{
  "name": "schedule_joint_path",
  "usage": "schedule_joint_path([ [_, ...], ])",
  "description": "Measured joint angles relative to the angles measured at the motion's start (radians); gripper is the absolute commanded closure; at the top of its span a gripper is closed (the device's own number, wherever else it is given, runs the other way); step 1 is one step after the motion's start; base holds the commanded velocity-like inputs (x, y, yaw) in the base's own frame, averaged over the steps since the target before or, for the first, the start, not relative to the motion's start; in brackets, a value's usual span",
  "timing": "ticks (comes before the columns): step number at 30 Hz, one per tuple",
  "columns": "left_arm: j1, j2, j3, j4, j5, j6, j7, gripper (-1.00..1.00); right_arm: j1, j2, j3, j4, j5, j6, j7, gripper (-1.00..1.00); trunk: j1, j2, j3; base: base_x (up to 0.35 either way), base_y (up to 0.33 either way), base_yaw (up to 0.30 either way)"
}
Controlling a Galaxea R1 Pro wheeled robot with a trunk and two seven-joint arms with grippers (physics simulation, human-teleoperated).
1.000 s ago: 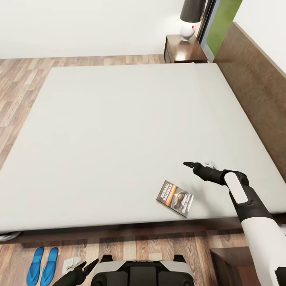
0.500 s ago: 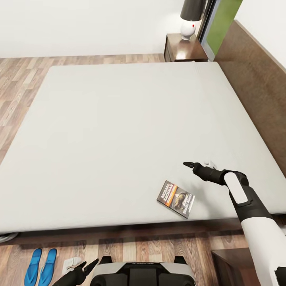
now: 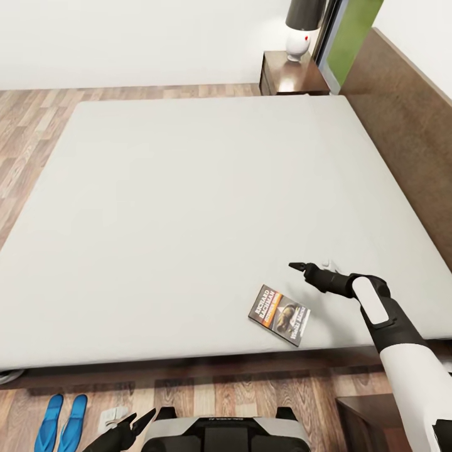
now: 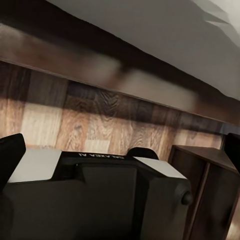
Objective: In the bedroom, move the book from the bed onto either nightstand, and place the two sandals side by side next to the bed.
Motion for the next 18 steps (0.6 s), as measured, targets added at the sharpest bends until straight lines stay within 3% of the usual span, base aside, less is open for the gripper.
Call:
schedule_joint_path([
  [11,0.000,0.000,0.000,0.000,0.000,0.001,0.000,-1.00,0.001,0.000,0.001,0.002,0.000,0.000,0.000,-1.00,0.042,-0.077,-0.034,0.000,0.000,0.000],
  [18,0.000,0.001,0.000,0.000,0.001,0.001,-0.001,-1.00,0.001,0.000,0.001,0.002,0.000,0.000,0.000,-1.00,0.042,-0.077,-0.035,0.000,0.000,0.000],
])
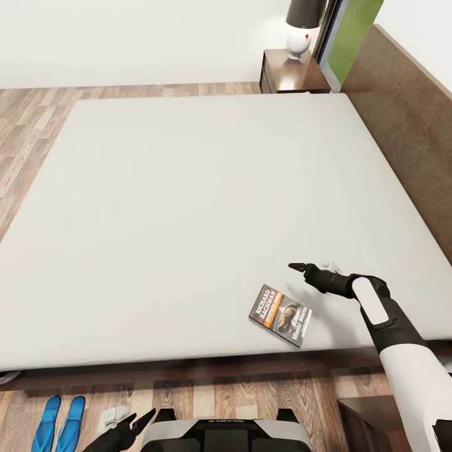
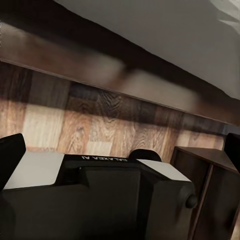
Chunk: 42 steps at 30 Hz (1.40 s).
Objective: In the bedroom, move the book from the bed onto either nightstand, and place the two sandals side by side next to the bed.
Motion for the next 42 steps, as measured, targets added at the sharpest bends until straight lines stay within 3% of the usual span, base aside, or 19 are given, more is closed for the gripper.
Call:
schedule_joint_path([
  [22,0.000,0.000,0.000,0.000,0.000,0.000,-0.001,-1.00,-0.001,0.000,0.000,0.000,0.000,0.000,-0.001,-1.00,0.080,-0.147,-0.066,0.000,0.000,0.000],
  [28,0.000,0.000,0.000,0.000,0.000,0.000,-0.001,-1.00,0.000,0.000,0.000,0.000,0.000,0.000,-0.004,-1.00,0.081,-0.147,-0.066,0.000,0.000,0.000],
  [42,0.000,0.000,0.000,0.000,0.000,-0.001,-0.002,-1.00,0.000,0.000,0.000,0.000,0.000,0.000,-0.005,-1.00,0.130,-0.238,-0.107,0.000,0.000,0.000],
])
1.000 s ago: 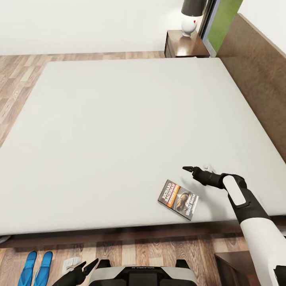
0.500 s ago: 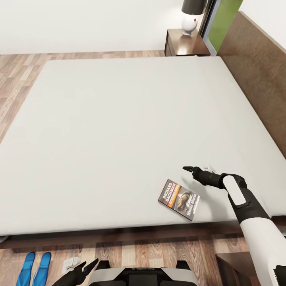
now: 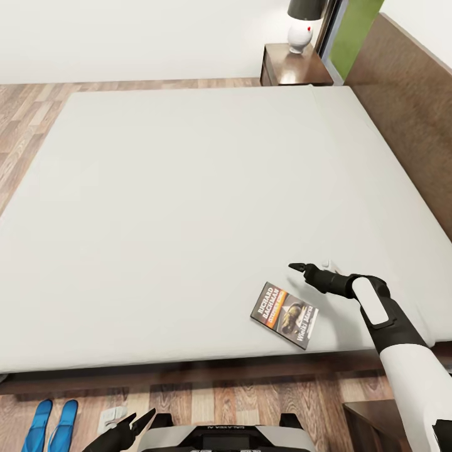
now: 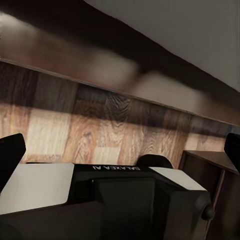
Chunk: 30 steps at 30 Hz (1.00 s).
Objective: In the bedroom, move the book from the bed onto either nightstand, and place the two sandals side by side next to the bed.
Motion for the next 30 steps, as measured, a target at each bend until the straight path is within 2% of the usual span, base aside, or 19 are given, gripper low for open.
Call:
schedule_joint_path([
  [9,0.000,0.001,0.000,0.000,0.000,-0.001,0.000,-1.00,0.000,0.000,0.000,0.000,-0.001,0.000,0.000,-1.00,0.000,0.000,0.000,-0.006,0.002,0.000],
  [16,0.000,0.001,0.000,0.000,0.000,-0.001,0.001,-1.00,0.000,0.000,0.000,0.000,0.000,0.000,0.000,-1.00,0.000,0.000,0.000,-0.134,0.088,0.000],
  [30,0.000,0.001,0.000,0.000,0.001,-0.001,0.001,-1.00,0.000,0.000,0.000,0.000,0.000,0.000,0.000,-1.00,0.000,0.000,0.000,-0.045,0.025,0.000],
])
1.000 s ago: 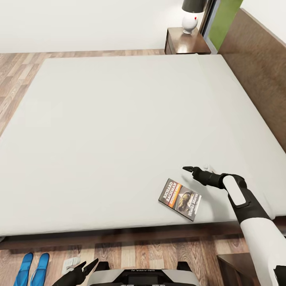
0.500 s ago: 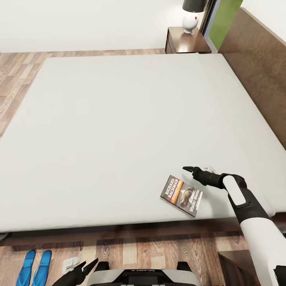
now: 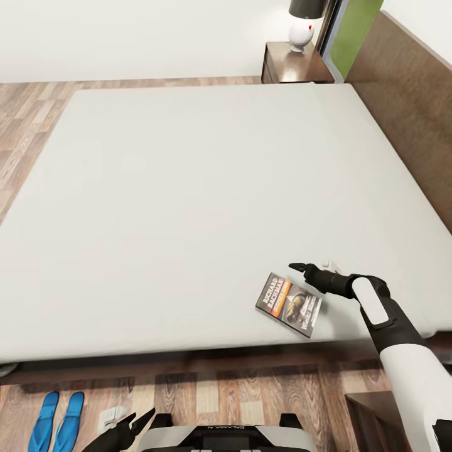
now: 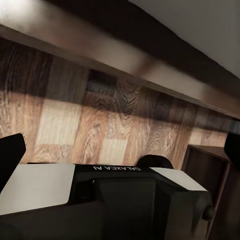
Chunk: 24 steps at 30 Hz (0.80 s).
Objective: In the bedroom, move the book from the bed onto either nightstand, and place the two sandals side by side next to the bed.
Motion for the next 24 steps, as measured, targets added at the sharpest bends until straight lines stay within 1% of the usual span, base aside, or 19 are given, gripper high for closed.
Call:
schedule_joint_path([
  [6,0.000,0.000,0.000,0.001,0.000,0.000,0.000,-1.00,0.000,0.000,0.000,0.000,0.000,0.000,0.000,-1.00,0.000,0.000,0.000,-0.071,0.045,0.000],
  [24,0.000,0.000,0.001,0.000,0.000,0.000,-0.002,-1.00,0.000,0.000,0.000,0.000,0.000,0.000,0.000,-1.00,0.000,0.000,0.000,-0.003,0.002,0.000],
])
